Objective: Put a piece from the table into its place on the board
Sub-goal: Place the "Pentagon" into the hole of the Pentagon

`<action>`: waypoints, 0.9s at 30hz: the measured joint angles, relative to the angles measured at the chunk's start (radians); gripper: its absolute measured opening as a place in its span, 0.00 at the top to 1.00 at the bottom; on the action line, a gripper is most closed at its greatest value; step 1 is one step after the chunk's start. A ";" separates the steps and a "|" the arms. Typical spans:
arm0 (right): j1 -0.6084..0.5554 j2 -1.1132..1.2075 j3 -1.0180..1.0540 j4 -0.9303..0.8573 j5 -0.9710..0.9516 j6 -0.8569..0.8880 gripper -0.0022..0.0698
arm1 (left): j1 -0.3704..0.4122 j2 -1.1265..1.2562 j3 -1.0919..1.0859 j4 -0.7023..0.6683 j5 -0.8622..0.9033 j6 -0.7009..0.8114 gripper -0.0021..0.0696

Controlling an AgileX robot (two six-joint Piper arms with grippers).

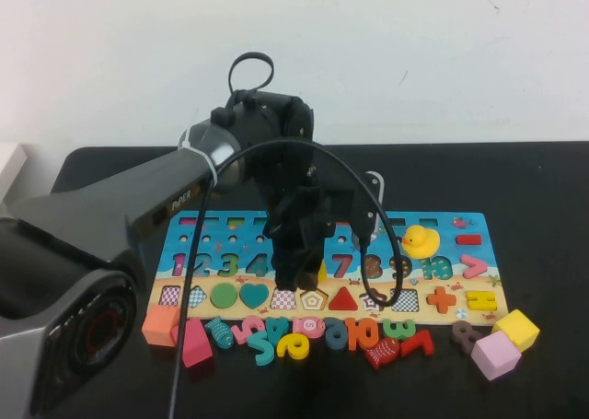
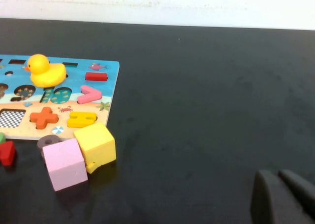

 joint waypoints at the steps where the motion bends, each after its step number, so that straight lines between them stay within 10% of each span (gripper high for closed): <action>1: 0.000 0.000 0.000 0.000 0.000 0.000 0.94 | 0.000 0.000 0.000 -0.004 0.002 0.000 0.52; 27: 0.000 0.000 0.000 0.000 0.000 0.000 0.94 | 0.000 0.079 0.000 -0.048 -0.058 0.023 0.43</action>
